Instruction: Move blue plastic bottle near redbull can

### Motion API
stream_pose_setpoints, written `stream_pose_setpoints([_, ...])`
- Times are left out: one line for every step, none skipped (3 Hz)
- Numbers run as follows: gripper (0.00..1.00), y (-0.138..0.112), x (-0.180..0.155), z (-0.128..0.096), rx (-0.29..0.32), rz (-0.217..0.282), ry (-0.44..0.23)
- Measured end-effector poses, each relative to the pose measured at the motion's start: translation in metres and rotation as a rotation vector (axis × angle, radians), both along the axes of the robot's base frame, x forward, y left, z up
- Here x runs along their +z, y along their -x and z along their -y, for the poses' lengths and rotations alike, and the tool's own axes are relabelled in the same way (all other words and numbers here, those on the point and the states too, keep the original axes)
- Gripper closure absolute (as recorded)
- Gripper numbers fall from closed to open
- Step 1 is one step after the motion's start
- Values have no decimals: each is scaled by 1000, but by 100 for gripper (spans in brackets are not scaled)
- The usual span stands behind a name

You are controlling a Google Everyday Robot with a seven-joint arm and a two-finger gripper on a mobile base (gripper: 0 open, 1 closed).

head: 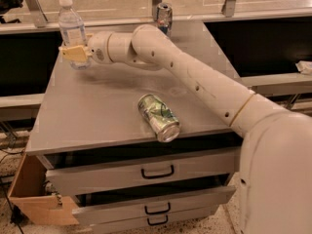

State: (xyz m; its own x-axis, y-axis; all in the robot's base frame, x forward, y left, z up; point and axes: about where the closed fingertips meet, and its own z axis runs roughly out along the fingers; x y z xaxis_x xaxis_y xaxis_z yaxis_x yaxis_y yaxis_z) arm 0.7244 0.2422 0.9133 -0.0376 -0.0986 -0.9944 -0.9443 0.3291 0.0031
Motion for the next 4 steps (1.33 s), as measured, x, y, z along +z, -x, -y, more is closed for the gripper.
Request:
stream_pose_setpoints([100, 13, 29, 61, -47, 38, 56])
stream_pose_setpoints([100, 13, 29, 61, -47, 38, 56])
stream_pose_setpoints([100, 12, 27, 63, -58, 29, 63])
stream_pose_setpoints([100, 16, 34, 97, -137, 20, 109])
